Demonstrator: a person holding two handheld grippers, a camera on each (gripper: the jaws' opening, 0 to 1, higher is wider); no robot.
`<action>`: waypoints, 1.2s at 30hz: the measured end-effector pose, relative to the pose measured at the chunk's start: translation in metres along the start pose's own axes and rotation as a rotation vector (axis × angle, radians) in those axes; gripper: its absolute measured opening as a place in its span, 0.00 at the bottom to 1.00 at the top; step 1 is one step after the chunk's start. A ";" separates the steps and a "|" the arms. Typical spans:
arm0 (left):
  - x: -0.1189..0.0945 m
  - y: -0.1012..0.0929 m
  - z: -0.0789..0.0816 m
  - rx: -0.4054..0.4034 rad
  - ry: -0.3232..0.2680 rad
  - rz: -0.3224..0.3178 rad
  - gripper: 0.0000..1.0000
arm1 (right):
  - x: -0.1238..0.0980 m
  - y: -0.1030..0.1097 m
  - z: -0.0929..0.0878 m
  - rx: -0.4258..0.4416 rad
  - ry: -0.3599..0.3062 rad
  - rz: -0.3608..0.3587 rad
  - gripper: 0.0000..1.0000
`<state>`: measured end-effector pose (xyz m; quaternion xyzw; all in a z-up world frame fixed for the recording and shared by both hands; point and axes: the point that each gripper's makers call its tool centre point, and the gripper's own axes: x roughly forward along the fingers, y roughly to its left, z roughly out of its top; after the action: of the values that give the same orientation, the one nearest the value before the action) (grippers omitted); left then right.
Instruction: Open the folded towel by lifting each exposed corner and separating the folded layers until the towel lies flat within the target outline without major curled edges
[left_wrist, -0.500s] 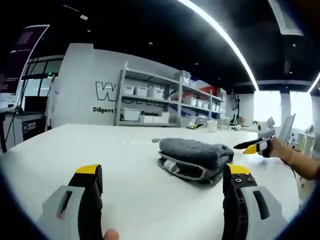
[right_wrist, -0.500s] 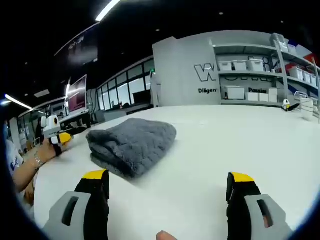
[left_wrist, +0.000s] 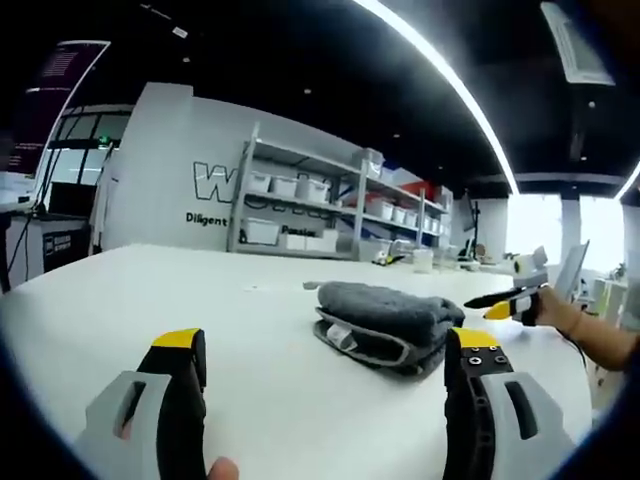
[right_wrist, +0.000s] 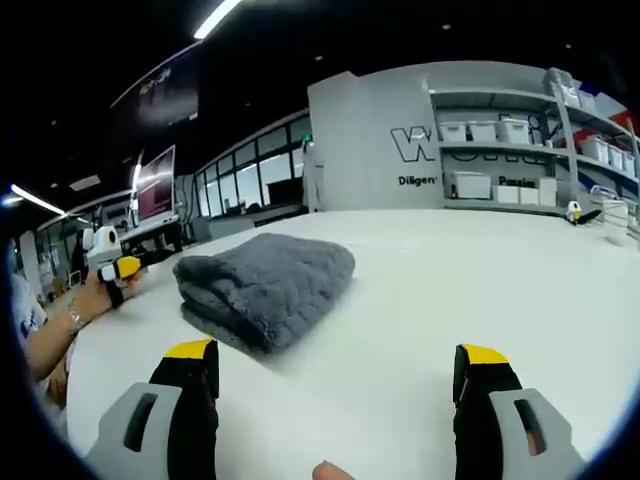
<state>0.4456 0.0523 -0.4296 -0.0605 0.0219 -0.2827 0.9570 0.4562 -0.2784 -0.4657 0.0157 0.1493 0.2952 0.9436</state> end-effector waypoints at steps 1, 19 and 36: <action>0.001 -0.001 -0.002 0.024 0.016 -0.001 0.98 | 0.000 -0.001 0.001 -0.001 0.000 0.000 0.99; -0.004 -0.015 -0.010 0.052 0.050 -0.004 0.98 | 0.000 0.000 0.002 -0.013 0.000 0.001 0.99; -0.009 -0.020 -0.011 0.035 0.040 -0.005 0.98 | -0.007 0.015 -0.009 -0.022 0.009 -0.001 0.99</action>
<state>0.4263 0.0401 -0.4375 -0.0382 0.0357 -0.2867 0.9566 0.4398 -0.2708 -0.4702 0.0039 0.1504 0.2966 0.9431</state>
